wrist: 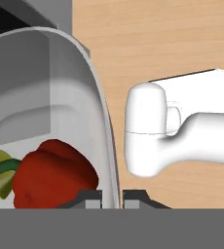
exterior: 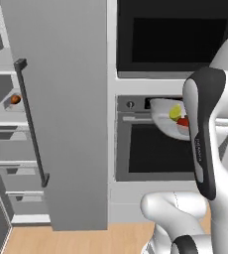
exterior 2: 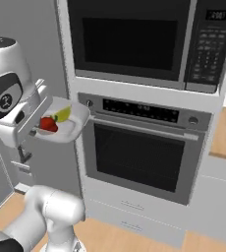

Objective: Take the meat container that has the chicken drumstick and place it on the second highest rack of the freezer. Then take the vegetable container that has the bell pepper and lemon wedge and place it on the highest rack of the freezer.

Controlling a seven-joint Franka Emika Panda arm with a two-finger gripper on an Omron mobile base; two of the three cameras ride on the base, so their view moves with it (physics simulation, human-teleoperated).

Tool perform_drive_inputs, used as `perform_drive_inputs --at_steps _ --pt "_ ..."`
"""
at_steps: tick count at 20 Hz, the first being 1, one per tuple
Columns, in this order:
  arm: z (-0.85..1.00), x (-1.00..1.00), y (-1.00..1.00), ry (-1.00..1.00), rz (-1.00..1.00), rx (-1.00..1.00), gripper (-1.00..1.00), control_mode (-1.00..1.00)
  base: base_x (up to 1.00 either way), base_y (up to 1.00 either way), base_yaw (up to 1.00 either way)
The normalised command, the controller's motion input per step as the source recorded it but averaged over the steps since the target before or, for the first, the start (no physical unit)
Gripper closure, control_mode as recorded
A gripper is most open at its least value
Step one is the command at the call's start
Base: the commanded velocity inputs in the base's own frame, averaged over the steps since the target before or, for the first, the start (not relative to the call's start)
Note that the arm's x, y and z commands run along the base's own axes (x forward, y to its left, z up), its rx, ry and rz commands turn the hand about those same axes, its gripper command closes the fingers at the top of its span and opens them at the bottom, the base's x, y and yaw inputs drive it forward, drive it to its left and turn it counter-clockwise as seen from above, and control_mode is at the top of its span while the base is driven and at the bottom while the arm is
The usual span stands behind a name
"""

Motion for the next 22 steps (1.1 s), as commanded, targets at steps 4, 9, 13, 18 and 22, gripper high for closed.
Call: perform_drive_inputs --at_steps 4,9,13,18,22 --pt "0.0 0.0 0.0 0.0 0.0 0.0 1.0 1.0 0.54 1.0 0.02" --pt "0.0 0.0 0.0 0.0 0.0 0.0 1.0 1.0 0.51 1.0 0.02" --pt "0.0 0.0 0.0 0.0 0.0 0.0 1.0 1.0 0.39 0.81 0.02" --pt "0.0 0.0 0.0 0.0 0.0 0.0 1.0 1.0 0.53 0.54 0.01" --pt "0.0 0.0 0.0 0.0 0.0 0.0 1.0 1.0 0.72 0.27 0.0"
